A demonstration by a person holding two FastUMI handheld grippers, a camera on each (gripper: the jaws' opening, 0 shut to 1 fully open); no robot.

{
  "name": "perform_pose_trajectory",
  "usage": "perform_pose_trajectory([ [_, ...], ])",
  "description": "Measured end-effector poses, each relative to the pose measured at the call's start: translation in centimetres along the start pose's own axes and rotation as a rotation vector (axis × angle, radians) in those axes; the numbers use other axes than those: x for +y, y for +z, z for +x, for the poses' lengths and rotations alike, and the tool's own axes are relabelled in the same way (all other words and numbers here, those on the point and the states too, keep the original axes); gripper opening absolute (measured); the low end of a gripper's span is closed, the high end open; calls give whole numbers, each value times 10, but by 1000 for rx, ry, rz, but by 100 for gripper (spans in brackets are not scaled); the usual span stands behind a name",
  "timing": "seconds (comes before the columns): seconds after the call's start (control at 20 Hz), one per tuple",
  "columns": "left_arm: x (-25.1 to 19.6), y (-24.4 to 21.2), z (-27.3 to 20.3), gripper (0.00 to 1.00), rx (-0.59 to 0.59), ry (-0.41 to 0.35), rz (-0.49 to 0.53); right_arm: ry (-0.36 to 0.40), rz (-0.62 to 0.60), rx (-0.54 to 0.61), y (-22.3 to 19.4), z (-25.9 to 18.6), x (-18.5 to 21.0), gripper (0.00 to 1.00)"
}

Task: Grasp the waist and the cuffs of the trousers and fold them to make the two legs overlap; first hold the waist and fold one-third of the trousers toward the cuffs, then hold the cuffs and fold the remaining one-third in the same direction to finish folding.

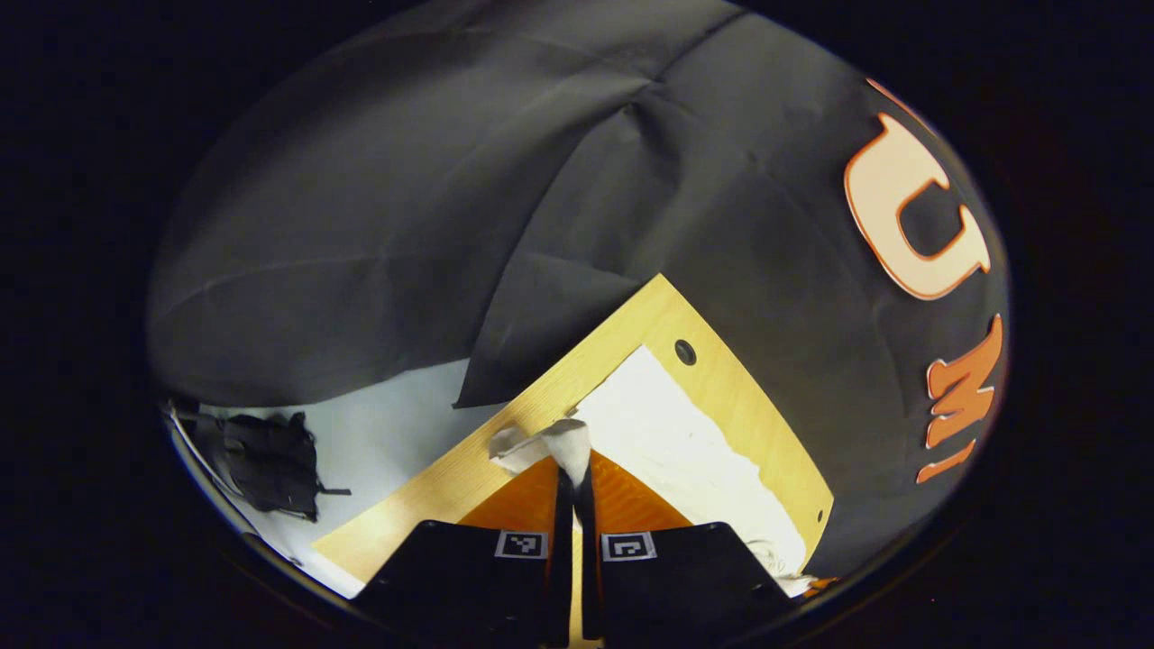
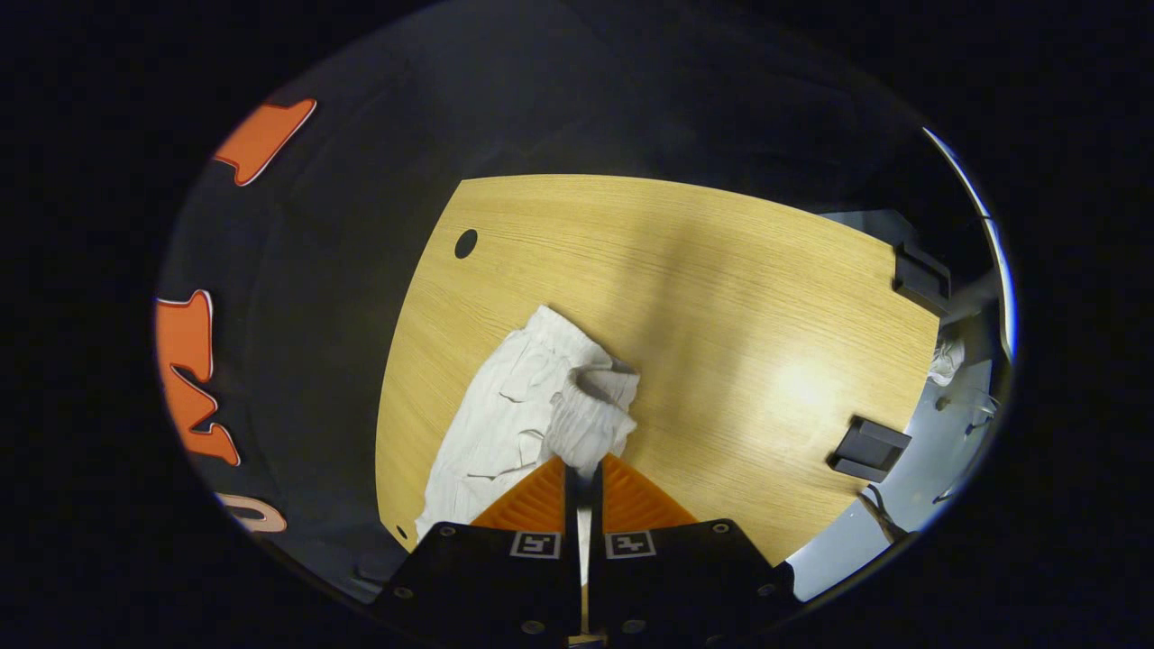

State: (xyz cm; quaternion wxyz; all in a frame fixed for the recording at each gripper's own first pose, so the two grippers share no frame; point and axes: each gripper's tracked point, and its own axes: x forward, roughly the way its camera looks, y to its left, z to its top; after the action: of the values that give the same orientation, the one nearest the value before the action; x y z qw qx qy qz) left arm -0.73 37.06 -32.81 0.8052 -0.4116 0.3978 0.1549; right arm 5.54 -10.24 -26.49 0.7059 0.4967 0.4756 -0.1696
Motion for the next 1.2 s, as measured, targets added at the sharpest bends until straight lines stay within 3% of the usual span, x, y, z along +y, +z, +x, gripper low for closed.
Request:
perform_pose_trajectory([
  [0.15, -14, 9, 16, 8, 29, 7, 154, 3, 8, 13, 8, 4, 16, 4],
  [0.3, -33, 21, 26, 8, 62, 1, 224, 7, 2, 16, 15, 10, 32, 4],
  [0.6, -56, 33, 57, 8, 155, -23, 319, 13, 0, 34, 30, 36, 67, 4],
  [0.85, -83, 70, 75, 8, 166, -46, 368, 22, 38, 68, 47, 74, 98, 4],
  [1.05, -88, 58, 117, 7, 209, 0, 413, 31, 59, 88, 52, 109, 114, 4],
  [1.2, -87, 58, 135, 15, 208, 49, 403, 49, 122, 78, 59, 121, 122, 5],
])
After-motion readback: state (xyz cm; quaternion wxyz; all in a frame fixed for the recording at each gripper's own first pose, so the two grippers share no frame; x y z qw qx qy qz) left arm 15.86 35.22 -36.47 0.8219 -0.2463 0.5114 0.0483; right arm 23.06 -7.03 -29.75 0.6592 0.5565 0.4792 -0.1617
